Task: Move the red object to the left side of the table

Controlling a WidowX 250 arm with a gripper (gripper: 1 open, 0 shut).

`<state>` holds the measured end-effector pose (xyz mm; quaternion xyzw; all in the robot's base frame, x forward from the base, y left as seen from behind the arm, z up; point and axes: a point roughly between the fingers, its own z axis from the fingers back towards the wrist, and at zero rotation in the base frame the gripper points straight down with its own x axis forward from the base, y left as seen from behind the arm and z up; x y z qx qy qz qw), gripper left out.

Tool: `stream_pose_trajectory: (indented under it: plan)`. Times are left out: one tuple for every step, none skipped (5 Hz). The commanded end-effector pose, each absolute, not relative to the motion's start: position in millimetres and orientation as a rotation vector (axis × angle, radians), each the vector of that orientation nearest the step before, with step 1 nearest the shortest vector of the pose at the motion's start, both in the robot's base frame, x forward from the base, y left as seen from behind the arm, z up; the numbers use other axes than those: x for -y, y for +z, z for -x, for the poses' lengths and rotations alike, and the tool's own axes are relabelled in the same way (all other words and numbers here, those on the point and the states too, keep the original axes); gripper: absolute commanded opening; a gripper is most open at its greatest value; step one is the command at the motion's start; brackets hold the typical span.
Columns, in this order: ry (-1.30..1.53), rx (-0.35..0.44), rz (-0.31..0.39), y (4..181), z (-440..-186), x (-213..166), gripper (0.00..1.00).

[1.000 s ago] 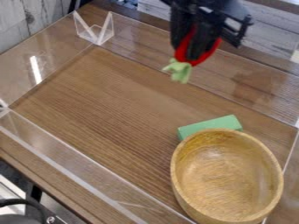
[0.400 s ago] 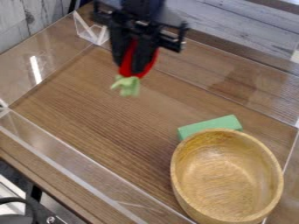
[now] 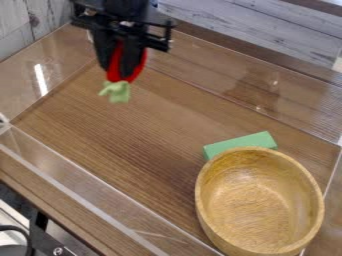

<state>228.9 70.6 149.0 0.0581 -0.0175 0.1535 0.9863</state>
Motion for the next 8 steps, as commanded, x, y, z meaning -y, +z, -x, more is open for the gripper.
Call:
stream_pose_trajectory:
  plan:
    - [0.408, 0.071, -0.132, 146.7, -237, -97, 0.0]
    - [0.49, 0.069, -0.129, 132.1, -246, -125, 0.0]
    - [0.532, 0.068, -0.12, 117.7, -257, -150, 0.0]
    - [0.492, 0.07, -0.105, 123.2, -267, -163, 0.0]
    - [0.458, 0.072, -0.102, 118.0, -278, -187, 0.0]
    - [0.423, 0.067, -0.103, 109.5, -289, -211, 0.0]
    - [0.423, 0.055, -0.098, 103.9, -287, -215, 0.0]
    - [0.417, 0.042, -0.085, 100.4, -287, -217, 0.0]
